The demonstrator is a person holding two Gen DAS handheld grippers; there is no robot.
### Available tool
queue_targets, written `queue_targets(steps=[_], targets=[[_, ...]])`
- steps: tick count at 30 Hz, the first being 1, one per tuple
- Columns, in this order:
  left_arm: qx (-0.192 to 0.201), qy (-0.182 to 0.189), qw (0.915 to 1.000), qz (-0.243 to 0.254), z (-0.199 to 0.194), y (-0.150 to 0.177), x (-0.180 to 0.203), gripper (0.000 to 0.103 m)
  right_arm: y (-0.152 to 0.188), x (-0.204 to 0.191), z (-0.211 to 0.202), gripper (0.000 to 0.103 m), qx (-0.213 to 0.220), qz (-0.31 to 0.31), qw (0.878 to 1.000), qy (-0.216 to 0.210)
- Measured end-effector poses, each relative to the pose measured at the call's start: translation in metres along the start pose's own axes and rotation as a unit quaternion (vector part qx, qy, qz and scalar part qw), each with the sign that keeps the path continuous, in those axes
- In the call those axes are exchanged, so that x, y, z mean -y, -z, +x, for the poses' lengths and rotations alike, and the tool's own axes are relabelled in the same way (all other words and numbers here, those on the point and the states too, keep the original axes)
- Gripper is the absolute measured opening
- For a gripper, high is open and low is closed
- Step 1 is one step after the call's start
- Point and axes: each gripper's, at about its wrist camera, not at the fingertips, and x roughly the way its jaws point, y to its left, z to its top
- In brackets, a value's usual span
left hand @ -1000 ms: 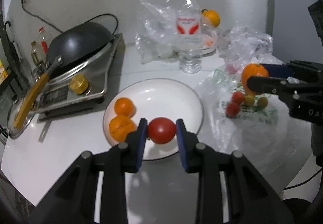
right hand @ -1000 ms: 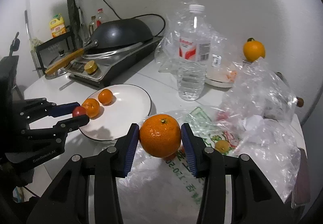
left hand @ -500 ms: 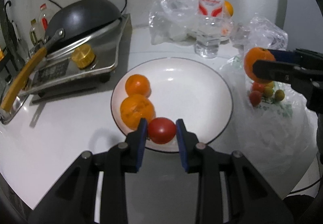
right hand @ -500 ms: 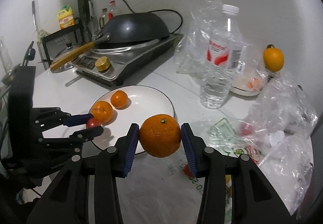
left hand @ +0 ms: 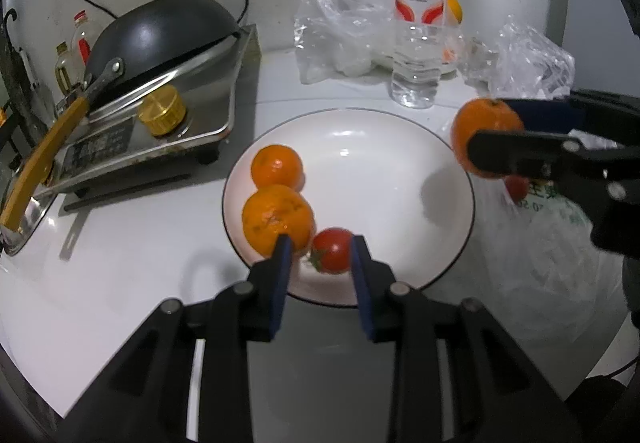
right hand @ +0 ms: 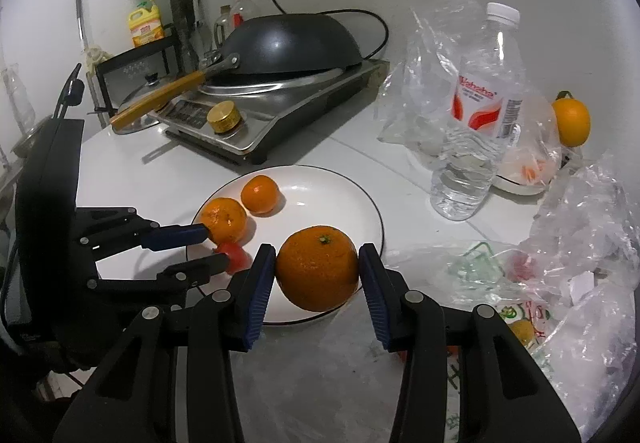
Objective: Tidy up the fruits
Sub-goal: 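Carry both fruits to the plate while the left tool releases the tomato onto it, then lower the tangerine onto the plate and open the right tool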
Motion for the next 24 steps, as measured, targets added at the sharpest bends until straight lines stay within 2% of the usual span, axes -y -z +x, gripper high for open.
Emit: queue_targets(steps=[11, 15, 24], targets=[[0.012, 0.005, 0.9998, -0.012, -0.009, 0.002, -0.006, 0.032, 0.003, -0.016, 0.019, 0.046, -0.024, -0.01, 1.0, -0.016], [0.032, 0.006, 0.999, -0.03, -0.022, 0.003, -0.019, 0.034, 0.001, -0.025, 0.031, 0.046, -0.034, -0.011, 0.999, -0.025], [0.034, -0.001, 0.9983, -0.047, -0.025, 0.013, -0.04, 0.037, 0.006, -0.038, 0.06, 0.046, -0.075, -0.005, 0.997, -0.028]])
